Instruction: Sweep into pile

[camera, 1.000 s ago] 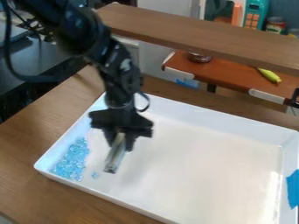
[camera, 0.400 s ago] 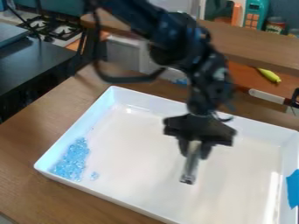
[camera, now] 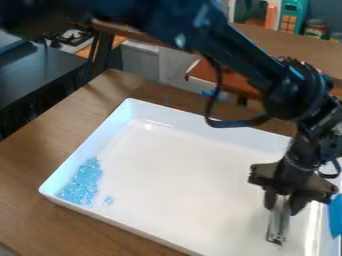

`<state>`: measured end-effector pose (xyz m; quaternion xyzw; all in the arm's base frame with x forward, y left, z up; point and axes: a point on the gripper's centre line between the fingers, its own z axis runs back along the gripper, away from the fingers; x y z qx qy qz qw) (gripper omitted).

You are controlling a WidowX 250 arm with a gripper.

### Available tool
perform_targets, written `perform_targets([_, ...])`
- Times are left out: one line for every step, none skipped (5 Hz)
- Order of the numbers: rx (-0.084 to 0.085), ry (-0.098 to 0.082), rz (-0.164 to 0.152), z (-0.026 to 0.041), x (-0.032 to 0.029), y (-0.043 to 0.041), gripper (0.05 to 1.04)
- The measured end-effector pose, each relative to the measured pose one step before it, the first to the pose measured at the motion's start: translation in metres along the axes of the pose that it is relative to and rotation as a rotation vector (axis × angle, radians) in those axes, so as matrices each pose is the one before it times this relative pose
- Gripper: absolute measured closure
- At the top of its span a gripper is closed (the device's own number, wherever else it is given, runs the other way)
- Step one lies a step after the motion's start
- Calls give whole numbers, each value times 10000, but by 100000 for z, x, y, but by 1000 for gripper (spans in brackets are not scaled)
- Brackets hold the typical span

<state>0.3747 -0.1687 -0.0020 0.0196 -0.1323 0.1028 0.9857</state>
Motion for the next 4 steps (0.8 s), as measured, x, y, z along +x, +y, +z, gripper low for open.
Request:
perform_targets([78,90,294,-191,515,-851,639])
perform_targets([-67,-33,141,98,-56,-310,317])
perform_targets([-370,245,-90,563,-498,-189,88])
perform_targets([-742,39,300,3944,701,648,77])
